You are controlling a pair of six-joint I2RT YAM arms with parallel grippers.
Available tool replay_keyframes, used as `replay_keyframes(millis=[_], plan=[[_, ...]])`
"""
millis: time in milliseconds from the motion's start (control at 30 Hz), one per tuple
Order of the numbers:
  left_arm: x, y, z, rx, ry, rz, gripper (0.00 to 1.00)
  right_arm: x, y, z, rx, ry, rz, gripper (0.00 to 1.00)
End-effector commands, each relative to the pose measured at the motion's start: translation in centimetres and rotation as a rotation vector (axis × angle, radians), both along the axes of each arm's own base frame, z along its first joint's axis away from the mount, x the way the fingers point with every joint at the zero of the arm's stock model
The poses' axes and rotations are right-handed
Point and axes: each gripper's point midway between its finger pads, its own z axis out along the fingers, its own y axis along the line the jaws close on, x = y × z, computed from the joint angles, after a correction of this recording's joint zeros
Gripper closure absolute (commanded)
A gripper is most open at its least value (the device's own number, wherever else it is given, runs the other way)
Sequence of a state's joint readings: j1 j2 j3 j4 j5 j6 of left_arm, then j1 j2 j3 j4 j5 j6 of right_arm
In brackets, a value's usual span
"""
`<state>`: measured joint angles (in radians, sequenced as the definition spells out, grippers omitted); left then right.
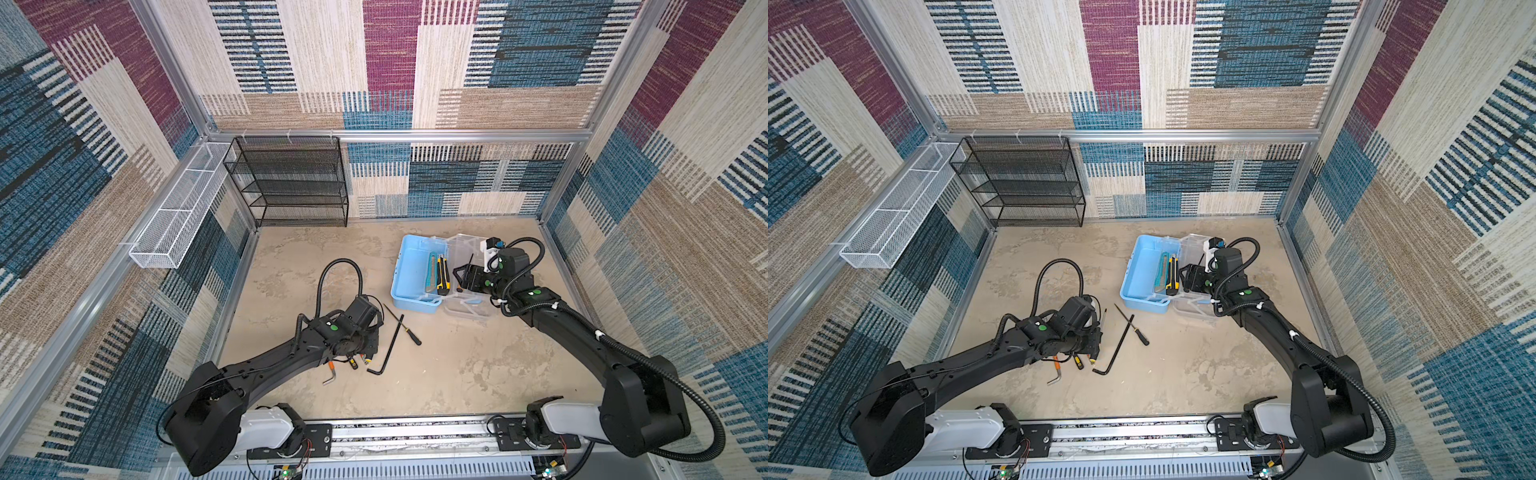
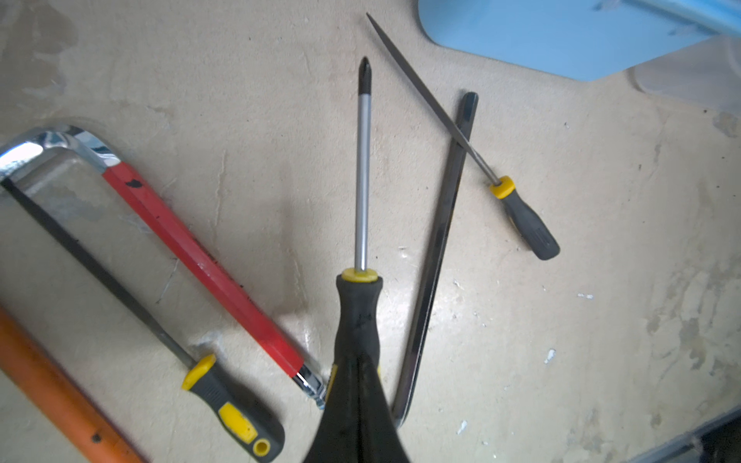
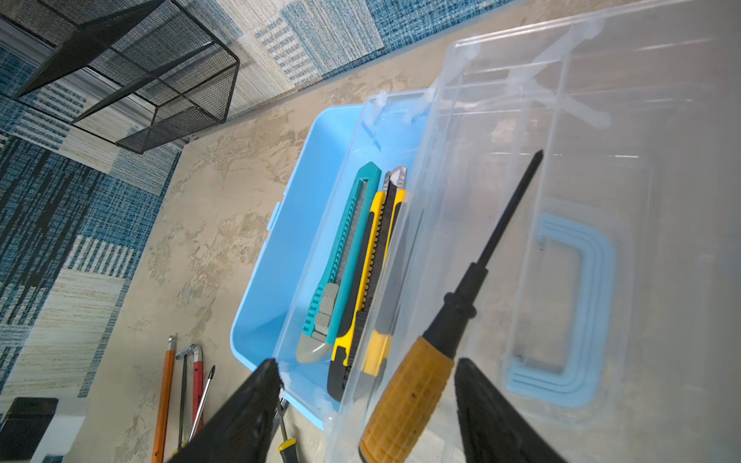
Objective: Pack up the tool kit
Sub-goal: 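Lift the black-yellow screwdriver with the left gripper while the right withdraws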
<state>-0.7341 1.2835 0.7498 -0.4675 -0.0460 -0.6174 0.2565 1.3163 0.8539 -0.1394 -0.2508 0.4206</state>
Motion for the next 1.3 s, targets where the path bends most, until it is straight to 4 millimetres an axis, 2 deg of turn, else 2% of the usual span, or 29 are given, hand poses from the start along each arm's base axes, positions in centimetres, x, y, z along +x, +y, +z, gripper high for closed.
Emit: replay_keyframes(millis=[0,233,367,500,667,833,1133,1267], plan=[[0.5,0.0,0.4,-0.008,-0.031,0.008,1.0,0.4,0.1,0.2,0.007,0.007,-0.021,0.29],[0.3,0.3,0.2,-0.006,-0.034,0.014,1.0,0.5,1.0,-0.7,-0.003,0.046,-0.004,0.28],[0.2,0.6,0.2,-0.002,-0.042,0.017,1.0,0.2,0.9,-1.2,-0.013,0.073,-0.016,0.27],[0.2,0.8,0.3,0.0,-0.055,0.016,1.0,0.0,0.6,-0.9,-0.013,0.071,-0.029,0.27],[0.4,0.6,0.6,0.0,-0.063,0.01,1.0,0.0,1.7,-1.4,-0.006,0.083,0.001,0.27],[0.3,0.7,0.4,0.0,-0.058,0.01,1.0,0.3,2.4,-1.0,0.007,0.069,0.014,0.27],[0.5,0.2,1.1,-0.024,-0.07,0.007,1.0,0.3,1.9,-0.4,-0.015,0.041,-0.002,0.27],[1.1,-0.4,2.0,-0.033,-0.084,-0.009,1.0,0.1,1.4,0.7,-0.022,-0.005,-0.018,0.26]])
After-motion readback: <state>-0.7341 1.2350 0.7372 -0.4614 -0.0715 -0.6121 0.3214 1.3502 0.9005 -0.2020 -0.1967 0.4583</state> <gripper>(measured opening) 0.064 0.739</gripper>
